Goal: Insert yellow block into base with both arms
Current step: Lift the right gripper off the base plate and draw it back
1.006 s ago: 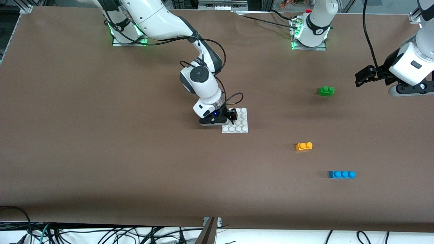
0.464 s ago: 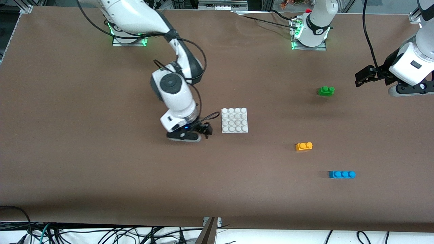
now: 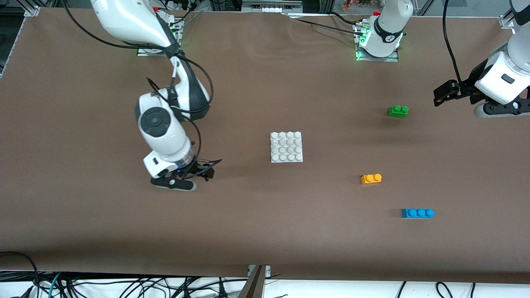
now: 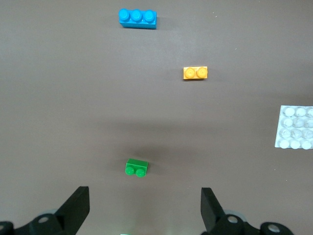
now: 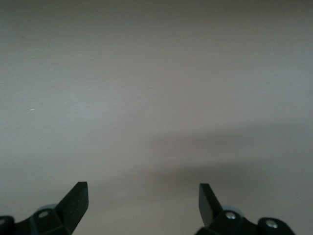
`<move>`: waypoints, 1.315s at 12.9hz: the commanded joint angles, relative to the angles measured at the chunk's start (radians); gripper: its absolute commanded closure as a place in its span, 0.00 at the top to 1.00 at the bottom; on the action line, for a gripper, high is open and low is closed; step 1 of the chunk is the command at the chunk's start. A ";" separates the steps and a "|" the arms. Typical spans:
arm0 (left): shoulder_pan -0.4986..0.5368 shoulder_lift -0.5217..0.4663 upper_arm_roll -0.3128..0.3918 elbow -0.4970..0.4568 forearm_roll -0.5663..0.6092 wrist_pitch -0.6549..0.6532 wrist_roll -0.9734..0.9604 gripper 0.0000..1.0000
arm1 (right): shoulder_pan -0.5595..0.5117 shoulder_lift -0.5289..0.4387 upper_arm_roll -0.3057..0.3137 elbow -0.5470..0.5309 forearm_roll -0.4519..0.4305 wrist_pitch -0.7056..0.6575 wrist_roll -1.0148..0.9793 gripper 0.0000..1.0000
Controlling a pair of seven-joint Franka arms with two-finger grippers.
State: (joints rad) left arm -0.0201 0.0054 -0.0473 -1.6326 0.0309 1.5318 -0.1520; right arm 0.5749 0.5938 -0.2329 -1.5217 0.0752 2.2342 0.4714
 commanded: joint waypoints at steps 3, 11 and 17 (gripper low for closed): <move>-0.001 0.012 0.003 0.030 -0.025 -0.022 0.014 1.00 | -0.081 -0.129 0.001 -0.022 0.074 -0.152 -0.178 1.00; 0.002 0.013 0.004 0.030 -0.026 -0.021 0.015 1.00 | -0.084 -0.396 -0.169 -0.029 0.074 -0.536 -0.397 1.00; 0.011 0.022 0.007 0.028 -0.028 -0.018 0.020 1.00 | -0.288 -0.508 -0.024 -0.084 0.049 -0.602 -0.419 1.00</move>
State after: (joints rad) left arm -0.0173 0.0145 -0.0416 -1.6322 0.0309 1.5318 -0.1520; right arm 0.3789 0.1392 -0.3514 -1.5532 0.1342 1.6308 0.0654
